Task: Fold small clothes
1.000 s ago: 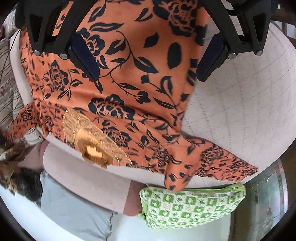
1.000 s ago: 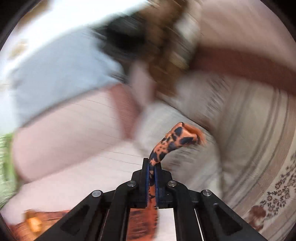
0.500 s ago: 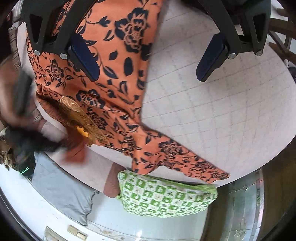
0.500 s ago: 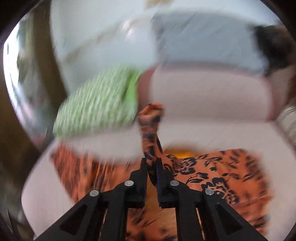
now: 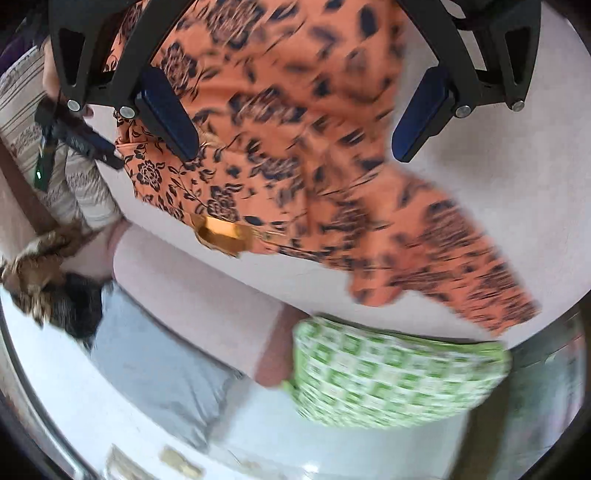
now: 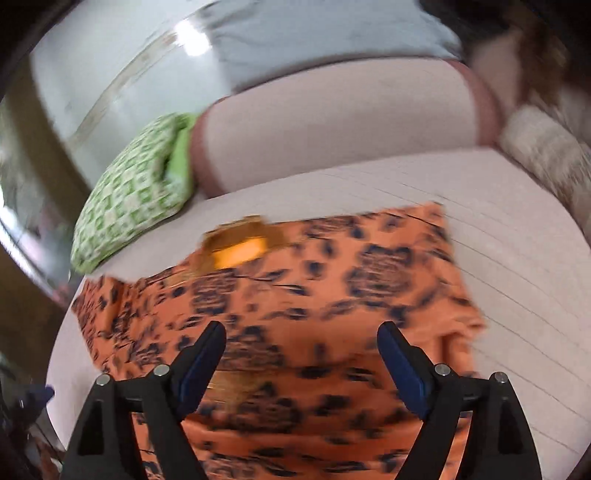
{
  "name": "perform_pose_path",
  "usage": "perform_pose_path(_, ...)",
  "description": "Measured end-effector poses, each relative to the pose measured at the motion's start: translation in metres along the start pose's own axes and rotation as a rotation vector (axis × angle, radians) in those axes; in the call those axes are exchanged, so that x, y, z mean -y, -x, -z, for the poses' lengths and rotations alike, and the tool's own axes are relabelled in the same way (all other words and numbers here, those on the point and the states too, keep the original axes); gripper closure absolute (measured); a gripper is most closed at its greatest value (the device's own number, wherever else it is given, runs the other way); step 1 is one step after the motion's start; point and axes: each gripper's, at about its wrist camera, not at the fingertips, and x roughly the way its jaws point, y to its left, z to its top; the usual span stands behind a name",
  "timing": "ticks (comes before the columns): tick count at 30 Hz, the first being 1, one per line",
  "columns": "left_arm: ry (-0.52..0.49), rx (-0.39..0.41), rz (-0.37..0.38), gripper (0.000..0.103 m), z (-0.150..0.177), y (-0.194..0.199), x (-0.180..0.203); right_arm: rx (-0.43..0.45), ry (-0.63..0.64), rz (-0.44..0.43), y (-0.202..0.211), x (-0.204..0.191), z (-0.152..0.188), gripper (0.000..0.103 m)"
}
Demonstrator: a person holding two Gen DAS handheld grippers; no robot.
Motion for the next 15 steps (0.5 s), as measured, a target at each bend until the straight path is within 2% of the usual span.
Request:
perform_pose_path(2, -0.025, -0.031, 0.011, 0.0, -0.014, -0.027, 0.015, -0.001, -0.041, -0.023, 0.0, 0.015, 0.01, 0.017)
perform_pose_path(4, -0.044, -0.087, -0.015, 0.008, -0.025, -0.063, 0.024, 0.0, -0.05, -0.04, 0.005, 0.025, 0.02, 0.017)
perform_pose_path(5, -0.04, -0.124, -0.031, 0.024, -0.028, -0.079, 0.025, 0.006, -0.049, -0.04, 0.008, 0.028, 0.022, 0.017)
perform_pose_path(6, -0.031, -0.172, -0.049, 0.05, -0.03, -0.098, 0.023, 0.014, -0.043, -0.04, 0.012, 0.031, 0.024, 0.017)
perform_pose_path(7, -0.016, -0.243, -0.074, 0.062, -0.028, -0.119, 0.019, 0.024, -0.038, -0.039, 0.017, 0.033, 0.026, 0.017)
perform_pose_path(8, -0.007, -0.301, -0.098, 0.081, -0.025, -0.134, 0.015, 0.029, -0.039, -0.046, 0.02, 0.037, 0.025, 0.017)
perform_pose_path(9, 0.005, -0.334, -0.132, 0.093, -0.022, -0.145, 0.011, 0.031, -0.044, -0.061, 0.024, 0.04, 0.021, 0.017)
perform_pose_path(10, 0.002, -0.301, -0.143, 0.093, -0.021, -0.145, 0.01, 0.039, -0.061, -0.079, 0.026, 0.045, 0.015, 0.017)
perform_pose_path(12, -0.032, -0.285, -0.155, 0.094, -0.02, -0.142, 0.014, 0.086, -0.122, -0.072, 0.031, 0.062, 0.003, 0.017)
perform_pose_path(14, -0.075, -0.275, -0.173, 0.094, -0.017, -0.142, 0.018, 0.129, -0.231, 0.006, 0.032, 0.091, -0.012, 0.017)
perform_pose_path(15, -0.089, -0.27, -0.178, 0.094, -0.016, -0.142, 0.019, 0.108, -0.285, 0.015, 0.023, 0.108, -0.022, 0.017)
